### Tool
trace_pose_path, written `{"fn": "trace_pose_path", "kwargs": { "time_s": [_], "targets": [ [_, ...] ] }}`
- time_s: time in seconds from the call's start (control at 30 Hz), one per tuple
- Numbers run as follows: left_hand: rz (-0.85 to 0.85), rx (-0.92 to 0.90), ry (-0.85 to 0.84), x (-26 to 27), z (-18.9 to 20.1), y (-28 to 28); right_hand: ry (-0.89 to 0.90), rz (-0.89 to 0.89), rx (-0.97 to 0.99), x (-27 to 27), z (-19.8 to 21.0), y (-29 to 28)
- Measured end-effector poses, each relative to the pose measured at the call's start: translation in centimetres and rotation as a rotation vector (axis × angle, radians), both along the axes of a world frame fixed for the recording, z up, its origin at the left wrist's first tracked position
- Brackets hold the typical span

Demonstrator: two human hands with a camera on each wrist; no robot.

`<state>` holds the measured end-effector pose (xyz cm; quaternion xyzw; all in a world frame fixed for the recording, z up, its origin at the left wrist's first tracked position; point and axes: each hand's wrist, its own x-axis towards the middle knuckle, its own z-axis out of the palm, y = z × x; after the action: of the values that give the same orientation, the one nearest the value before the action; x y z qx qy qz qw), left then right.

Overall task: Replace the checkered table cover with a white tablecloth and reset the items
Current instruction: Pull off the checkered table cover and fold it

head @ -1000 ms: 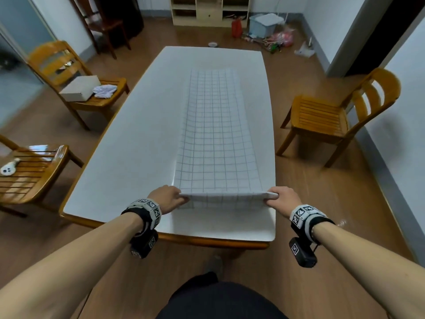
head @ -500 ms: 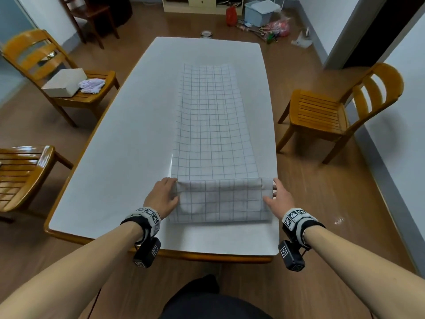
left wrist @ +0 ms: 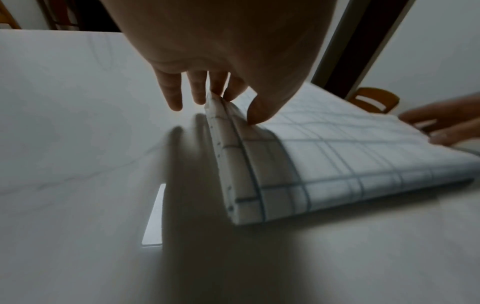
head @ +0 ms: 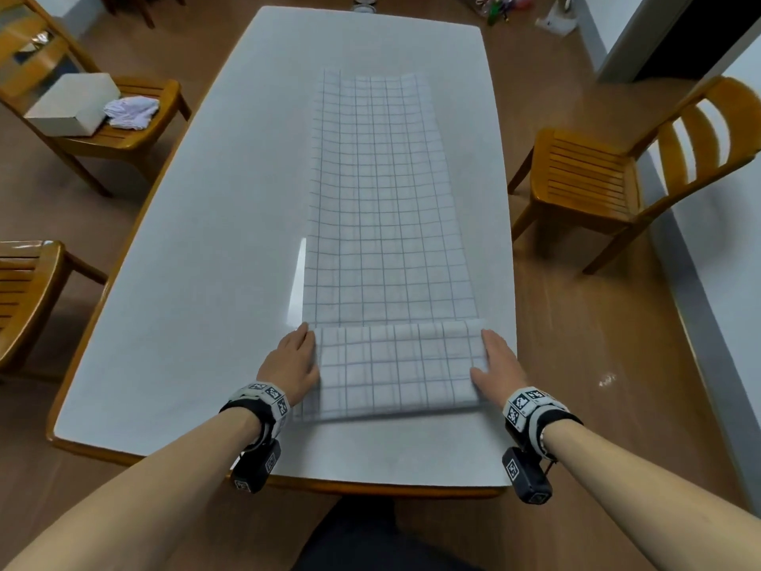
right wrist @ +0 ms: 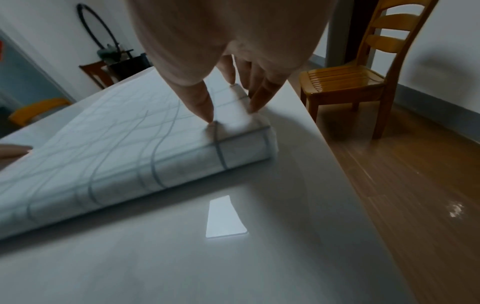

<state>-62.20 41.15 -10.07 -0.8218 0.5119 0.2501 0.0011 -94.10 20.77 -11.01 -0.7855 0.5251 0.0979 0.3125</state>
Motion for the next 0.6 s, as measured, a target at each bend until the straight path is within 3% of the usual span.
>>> {"fn": "trace_pose_path", "kwargs": {
  "time_s": [0.2, 0.6],
  "targets": [
    [-0.108, 0.184, -0.123, 0.0, -2.6, 0.1, 0.222, 0.257, -0.125, 1.0, -1.2, 0.8],
    [-0.105, 0.226, -0.148, -0.4, -2.1, -0.5, 0.407, 0.403, -0.211, 1.1, -1.6, 1.3]
  ]
}}
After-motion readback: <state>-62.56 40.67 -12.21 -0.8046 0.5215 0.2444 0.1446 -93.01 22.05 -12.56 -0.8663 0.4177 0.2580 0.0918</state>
